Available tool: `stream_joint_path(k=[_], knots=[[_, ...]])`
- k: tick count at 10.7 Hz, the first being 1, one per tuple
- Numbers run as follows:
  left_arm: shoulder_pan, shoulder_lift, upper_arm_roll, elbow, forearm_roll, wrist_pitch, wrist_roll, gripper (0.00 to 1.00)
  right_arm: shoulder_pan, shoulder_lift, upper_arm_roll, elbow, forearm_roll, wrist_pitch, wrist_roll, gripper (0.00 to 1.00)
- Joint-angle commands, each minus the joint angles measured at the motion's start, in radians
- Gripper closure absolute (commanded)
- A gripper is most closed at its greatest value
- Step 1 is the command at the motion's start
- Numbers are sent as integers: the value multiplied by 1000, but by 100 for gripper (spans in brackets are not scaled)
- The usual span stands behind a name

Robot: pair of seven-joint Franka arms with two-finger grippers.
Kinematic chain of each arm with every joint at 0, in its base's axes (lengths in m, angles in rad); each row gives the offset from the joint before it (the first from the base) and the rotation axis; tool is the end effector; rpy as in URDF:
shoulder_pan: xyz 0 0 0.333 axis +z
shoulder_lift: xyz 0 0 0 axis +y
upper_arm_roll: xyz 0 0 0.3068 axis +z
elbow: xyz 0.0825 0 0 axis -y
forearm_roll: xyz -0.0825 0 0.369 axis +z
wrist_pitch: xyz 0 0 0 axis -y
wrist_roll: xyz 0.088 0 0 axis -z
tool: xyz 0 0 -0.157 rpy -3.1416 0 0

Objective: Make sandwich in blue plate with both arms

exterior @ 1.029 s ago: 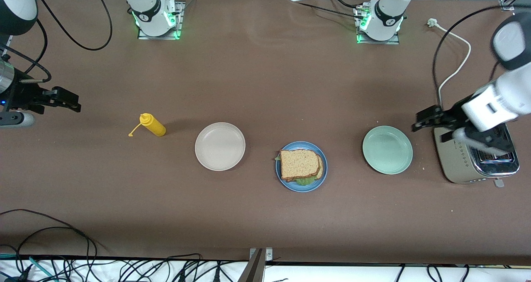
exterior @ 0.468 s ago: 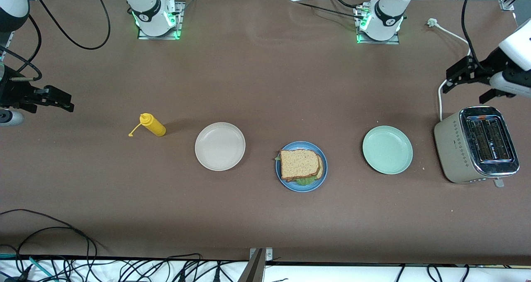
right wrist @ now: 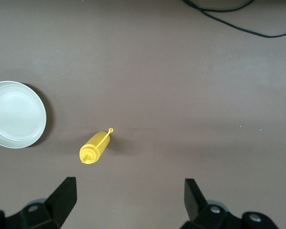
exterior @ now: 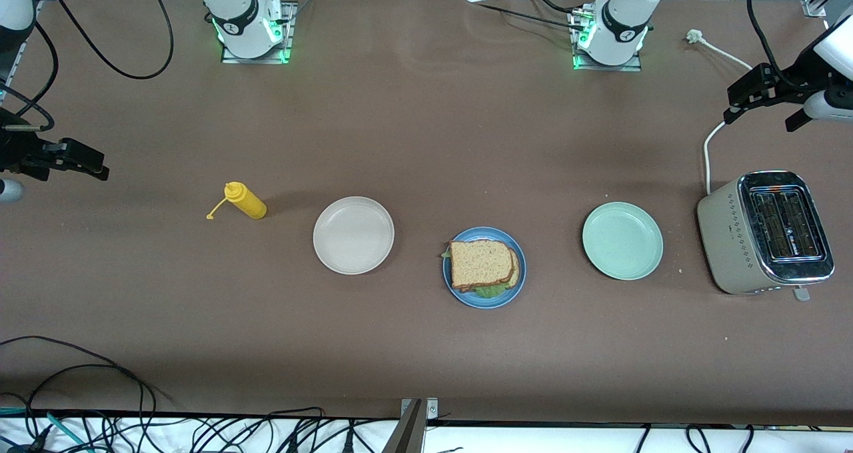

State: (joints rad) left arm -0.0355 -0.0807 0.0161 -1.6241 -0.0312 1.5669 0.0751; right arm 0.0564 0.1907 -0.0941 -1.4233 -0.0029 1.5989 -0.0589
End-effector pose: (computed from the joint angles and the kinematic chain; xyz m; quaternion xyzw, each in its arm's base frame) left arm 0.5156 -0.0146 0.5832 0.9987 -0.0475 0.0122 0.0159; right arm 0.5966 -0.0185 0.5272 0.9999 0.0114 -0.0076 0.0100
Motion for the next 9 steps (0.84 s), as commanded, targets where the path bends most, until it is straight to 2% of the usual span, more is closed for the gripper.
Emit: stream_joint_path(k=[1, 6, 9], knots=[[-15, 35, 13, 72, 54, -45, -37, 0, -3, -7, 4, 4, -3, 1, 10, 0], [-1, 36, 5, 85, 54, -154, -86, 0, -3, -7, 2, 4, -5, 1, 11, 0], [8, 36, 4, 85, 54, -169, -86, 0, -3, -7, 2, 4, -3, 1, 11, 0]])
